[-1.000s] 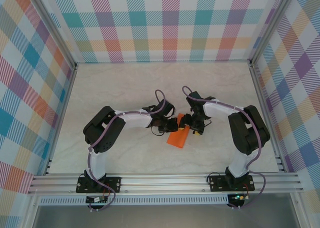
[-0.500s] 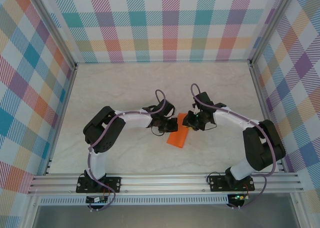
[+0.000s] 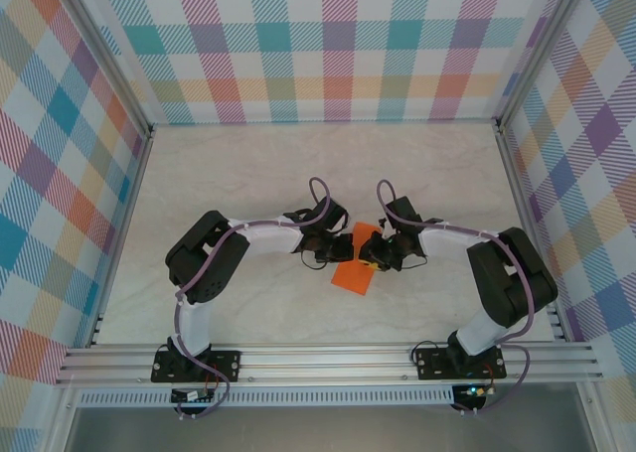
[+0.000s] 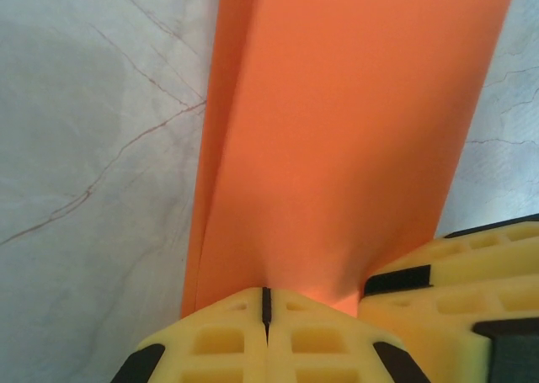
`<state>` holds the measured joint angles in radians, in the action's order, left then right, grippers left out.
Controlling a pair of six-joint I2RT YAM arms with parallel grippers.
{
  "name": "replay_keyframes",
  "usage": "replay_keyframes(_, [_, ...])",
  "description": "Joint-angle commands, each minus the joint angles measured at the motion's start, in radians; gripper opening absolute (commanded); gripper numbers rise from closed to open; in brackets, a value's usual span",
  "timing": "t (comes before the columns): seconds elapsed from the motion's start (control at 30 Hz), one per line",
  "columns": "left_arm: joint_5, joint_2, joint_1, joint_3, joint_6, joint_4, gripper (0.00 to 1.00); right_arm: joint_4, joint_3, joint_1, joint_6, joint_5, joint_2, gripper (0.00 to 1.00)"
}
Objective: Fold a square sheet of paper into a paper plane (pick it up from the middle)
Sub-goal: Fold the square sheet of paper in half at the center of the table.
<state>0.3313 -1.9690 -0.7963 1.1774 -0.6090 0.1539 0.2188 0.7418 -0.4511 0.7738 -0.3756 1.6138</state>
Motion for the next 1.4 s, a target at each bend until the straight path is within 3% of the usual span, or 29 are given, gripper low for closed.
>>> replay_keyframes(0.0, [-0.014,-0.039,-0.017,0.002,0.022,0.067,0.0,-0.028,-0.031,0.007,-0.002,0.008,0.037,0.23])
replay_keyframes(0.27, [-0.007,-0.041,-0.017,0.001,0.023,0.07,0.0,-0.009,-0.05,0.008,-0.02,0.019,0.033,0.25])
replay_keyframes(0.53, [-0.004,-0.039,-0.018,-0.002,0.025,0.07,0.0,-0.019,-0.067,0.008,-0.024,-0.052,-0.165,0.26])
replay_keyframes(0.8, [-0.003,-0.035,-0.018,0.006,0.032,0.082,0.0,-0.111,-0.13,0.006,0.002,-0.113,-0.107,0.24])
replay_keyframes(1.13, [-0.002,-0.038,-0.018,0.001,0.038,0.087,0.0,-0.095,-0.196,0.006,-0.031,-0.044,-0.106,0.27])
replay_keyframes(1.37, [0.0,-0.039,-0.018,0.003,0.038,0.086,0.0,-0.166,-0.216,-0.013,-0.019,-0.159,-0.219,0.31])
